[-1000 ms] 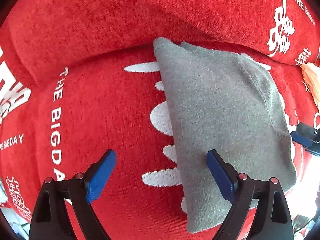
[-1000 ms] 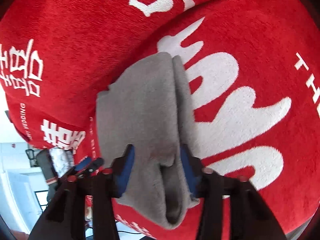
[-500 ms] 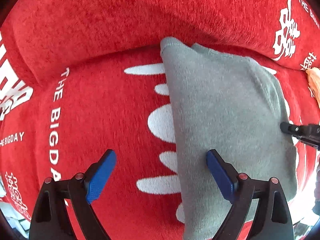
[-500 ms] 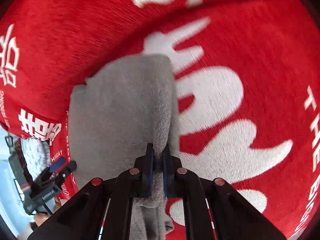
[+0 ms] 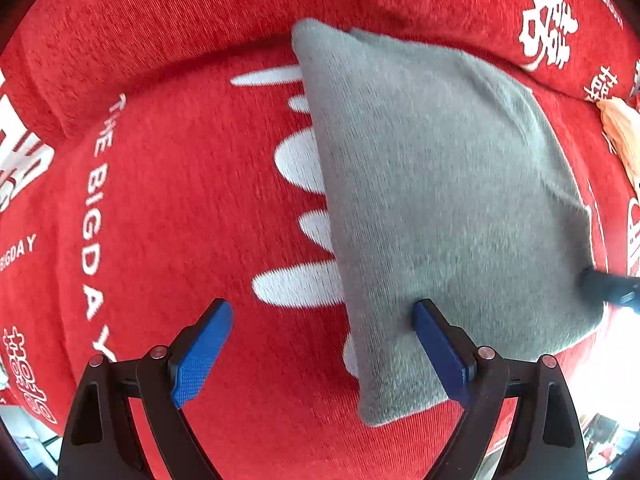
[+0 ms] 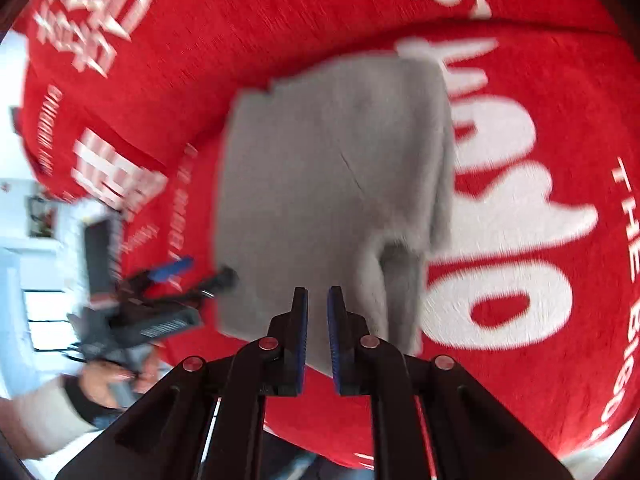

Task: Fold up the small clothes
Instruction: 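Open the right tool and lift it off the folded grey sweater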

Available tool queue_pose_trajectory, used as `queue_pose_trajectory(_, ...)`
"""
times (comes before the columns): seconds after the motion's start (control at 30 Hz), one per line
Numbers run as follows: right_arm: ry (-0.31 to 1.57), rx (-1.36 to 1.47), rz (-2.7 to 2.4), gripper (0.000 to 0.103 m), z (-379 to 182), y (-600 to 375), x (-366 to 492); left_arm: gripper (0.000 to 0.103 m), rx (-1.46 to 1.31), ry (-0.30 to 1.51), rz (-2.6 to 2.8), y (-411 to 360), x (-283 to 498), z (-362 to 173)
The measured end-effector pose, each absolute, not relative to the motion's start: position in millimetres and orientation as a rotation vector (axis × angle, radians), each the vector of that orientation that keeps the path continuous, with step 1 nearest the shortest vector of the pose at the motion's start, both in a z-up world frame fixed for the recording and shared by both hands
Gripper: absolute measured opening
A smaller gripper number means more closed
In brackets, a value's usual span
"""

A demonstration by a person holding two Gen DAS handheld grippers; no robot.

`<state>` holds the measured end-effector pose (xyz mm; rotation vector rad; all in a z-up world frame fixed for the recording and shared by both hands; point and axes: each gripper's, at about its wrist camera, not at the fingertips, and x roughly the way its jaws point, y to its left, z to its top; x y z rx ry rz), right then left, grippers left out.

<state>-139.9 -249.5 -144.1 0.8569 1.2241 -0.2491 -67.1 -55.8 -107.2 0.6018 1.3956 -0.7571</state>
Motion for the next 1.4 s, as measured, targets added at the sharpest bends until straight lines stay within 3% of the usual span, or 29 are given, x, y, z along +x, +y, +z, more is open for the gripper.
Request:
queue_pose_trajectory(0.03,1.259,0.846,-0.273,0.013,-153.8,-247.5,-141.8,0.092,0.601,1.395,-0.761,-54.9,-68.2,-107.9)
queue_pose_trajectory(0.1,1.314,0.837,-0.332,0.003,-172.5,-246.6,-151.5,0.092,0.596,1.394,-0.769,-52.8,-70.0,-107.9)
queue_pose_trajectory(0.17,1.275,0.923,-0.347,0.002,-181.4,-249.4,-165.5,0.092,0.589,1.398,-0.769,-51.1,-69.5,-107.5)
queue_pose_trajectory(0.97,1.148,1.018,-0.575,0.008,-129.4,-218.7,-209.6,0.092,0.605,1.373,-0.779,-17.5,-59.3,-87.2)
queue_pose_trajectory(1.03,1.137,1.019,-0.568,0.01,-126.2,-212.9,-208.3,0.101,0.588,1.361,-0.783,-13.4,-58.3,-86.3)
queue_pose_trajectory(1.13,1.13,1.021,-0.557,0.025,-126.2,-205.7,-201.6,0.103,0.585,1.333,-0.774,-9.6,-55.8,-83.5)
queue_pose_trajectory(1.2,1.126,1.021,-0.545,0.053,-126.3,-202.6,-198.8,0.103,0.591,1.339,-0.766,-10.8,-51.5,-84.4)
queue_pose_trajectory(1.4,1.136,1.013,-0.506,0.058,-126.1,-210.7,-189.3,0.103,0.593,1.362,-0.737,-23.5,-40.1,-85.5)
